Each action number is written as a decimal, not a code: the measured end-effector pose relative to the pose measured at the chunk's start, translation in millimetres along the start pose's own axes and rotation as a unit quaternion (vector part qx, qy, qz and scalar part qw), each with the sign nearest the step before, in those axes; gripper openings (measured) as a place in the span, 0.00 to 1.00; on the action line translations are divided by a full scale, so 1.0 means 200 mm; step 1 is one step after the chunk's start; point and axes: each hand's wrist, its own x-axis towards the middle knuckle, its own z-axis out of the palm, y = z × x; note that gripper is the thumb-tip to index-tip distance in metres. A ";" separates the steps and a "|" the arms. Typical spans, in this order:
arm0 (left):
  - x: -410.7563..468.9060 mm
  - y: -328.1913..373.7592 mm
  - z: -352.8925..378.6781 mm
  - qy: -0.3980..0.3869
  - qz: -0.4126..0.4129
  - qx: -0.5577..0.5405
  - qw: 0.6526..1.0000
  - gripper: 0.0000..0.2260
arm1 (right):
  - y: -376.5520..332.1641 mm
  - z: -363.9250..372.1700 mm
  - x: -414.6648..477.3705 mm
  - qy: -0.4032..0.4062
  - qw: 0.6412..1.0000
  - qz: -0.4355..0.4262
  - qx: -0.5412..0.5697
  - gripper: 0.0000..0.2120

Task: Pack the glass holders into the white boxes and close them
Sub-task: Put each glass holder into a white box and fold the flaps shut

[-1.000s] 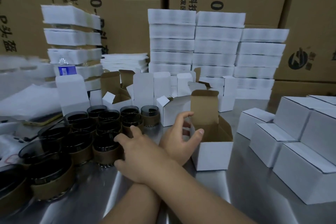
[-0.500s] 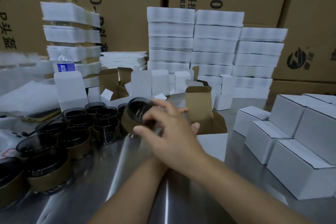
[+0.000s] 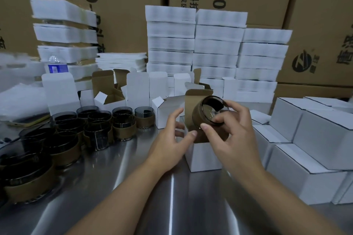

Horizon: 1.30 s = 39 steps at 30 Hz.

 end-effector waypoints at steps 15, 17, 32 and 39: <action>0.04 -0.12 0.02 -0.003 0.012 0.008 1.000 0.25 | 0.00 -0.03 0.01 -0.062 0.991 -0.054 -0.108 0.28; 0.05 -0.12 0.02 -0.008 0.013 0.004 1.000 0.25 | 0.01 -0.03 0.01 -0.059 0.984 -0.062 -0.159 0.24; 0.04 -0.12 0.02 -0.008 0.001 -0.014 1.000 0.28 | 0.05 -0.04 0.02 -0.200 0.960 -0.039 -0.191 0.13; 0.05 -0.13 0.01 -0.019 -0.010 -0.019 1.000 0.28 | 0.07 -0.06 0.03 -0.228 0.937 -0.092 -0.247 0.22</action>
